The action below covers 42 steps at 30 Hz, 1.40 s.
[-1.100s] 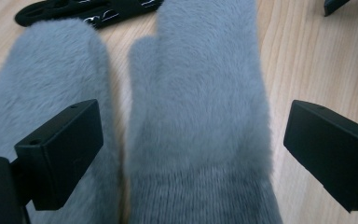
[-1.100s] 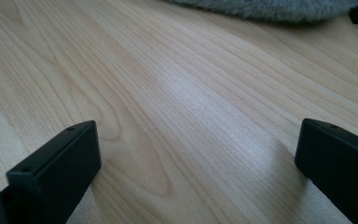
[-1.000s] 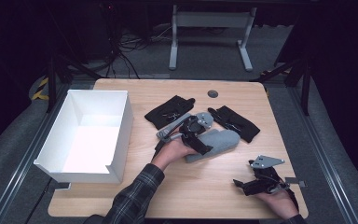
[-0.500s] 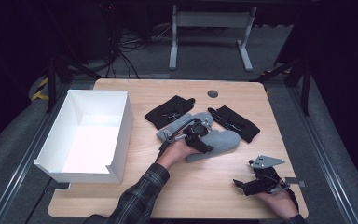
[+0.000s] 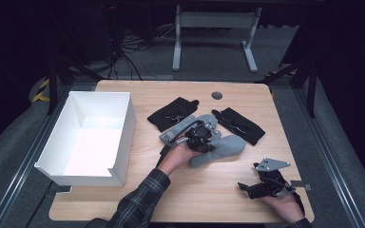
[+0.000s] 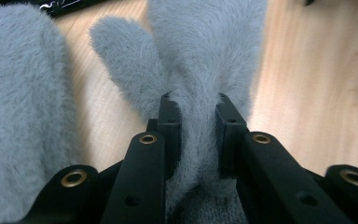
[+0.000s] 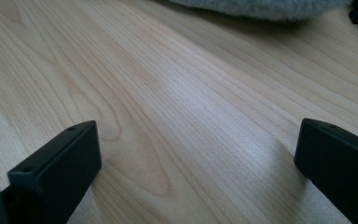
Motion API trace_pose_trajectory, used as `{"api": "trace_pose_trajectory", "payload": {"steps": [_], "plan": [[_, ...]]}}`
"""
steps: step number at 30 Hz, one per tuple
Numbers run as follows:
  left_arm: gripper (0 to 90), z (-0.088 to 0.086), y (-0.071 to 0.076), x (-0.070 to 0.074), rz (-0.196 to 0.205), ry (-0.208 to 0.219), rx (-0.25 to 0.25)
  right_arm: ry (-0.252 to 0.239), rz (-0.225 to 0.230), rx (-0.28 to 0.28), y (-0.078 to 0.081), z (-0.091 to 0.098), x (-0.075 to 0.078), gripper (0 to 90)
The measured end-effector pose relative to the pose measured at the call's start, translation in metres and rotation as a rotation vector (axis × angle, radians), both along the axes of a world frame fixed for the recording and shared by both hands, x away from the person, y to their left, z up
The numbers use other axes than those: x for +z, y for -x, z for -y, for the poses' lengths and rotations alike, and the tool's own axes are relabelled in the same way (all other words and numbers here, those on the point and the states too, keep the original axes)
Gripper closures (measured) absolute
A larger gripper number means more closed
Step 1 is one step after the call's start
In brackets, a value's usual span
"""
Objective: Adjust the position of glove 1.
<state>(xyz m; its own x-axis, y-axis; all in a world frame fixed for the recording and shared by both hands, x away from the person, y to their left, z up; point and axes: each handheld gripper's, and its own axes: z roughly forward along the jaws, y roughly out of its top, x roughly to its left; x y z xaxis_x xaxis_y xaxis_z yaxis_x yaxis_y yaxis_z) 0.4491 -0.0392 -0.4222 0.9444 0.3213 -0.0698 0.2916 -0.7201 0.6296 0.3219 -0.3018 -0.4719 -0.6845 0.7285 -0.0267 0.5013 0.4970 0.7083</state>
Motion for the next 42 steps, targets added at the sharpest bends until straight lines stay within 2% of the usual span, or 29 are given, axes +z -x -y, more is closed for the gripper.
{"api": "trace_pose_trajectory", "payload": {"steps": [5,6,15,21,26,33,36,37,39,40,42], "plan": [[77.0,-0.013,0.02,0.008,-0.003,0.021,0.006,-0.002,-0.001,-0.002,0.0,0.0,0.0,1.1],[77.0,-0.013,0.02,0.008,-0.003,0.021,0.006,-0.002,-0.001,-0.002,0.0,0.0,0.0,1.1],[77.0,-0.038,0.059,0.008,0.011,0.021,0.026,-0.002,0.0,-0.001,0.0,0.0,0.0,1.1],[76.7,-0.052,0.07,0.004,0.009,0.028,0.038,-0.002,0.001,-0.004,0.0,0.0,0.0,1.3],[76.6,-0.067,0.081,-0.004,-0.007,0.03,0.05,-0.003,0.002,-0.004,0.0,0.0,0.0,1.6],[73.6,-0.073,0.088,-0.014,-0.048,0.04,0.056,-0.004,0.001,-0.005,0.0,0.0,0.0,1.6],[63.6,-0.076,0.087,-0.015,-0.059,0.042,0.063,-0.003,0.002,-0.005,0.0,0.0,0.0,1.6],[56.6,-0.076,0.087,-0.015,-0.053,0.042,0.068,-0.003,0.002,-0.005,0.0,0.0,0.0,1.6],[53.0,-0.077,0.086,-0.014,-0.045,0.039,0.073,-0.003,0.002,-0.005,0.0,0.0,0.0,1.7],[47.3,-0.077,0.087,-0.014,-0.042,0.043,0.077,-0.003,0.002,-0.005,0.0,0.0,0.0,1.7],[41.6,-0.079,0.086,-0.012,-0.026,0.053,0.076,-0.003,0.002,-0.005,0.0,0.0,0.0,1.7]]}}
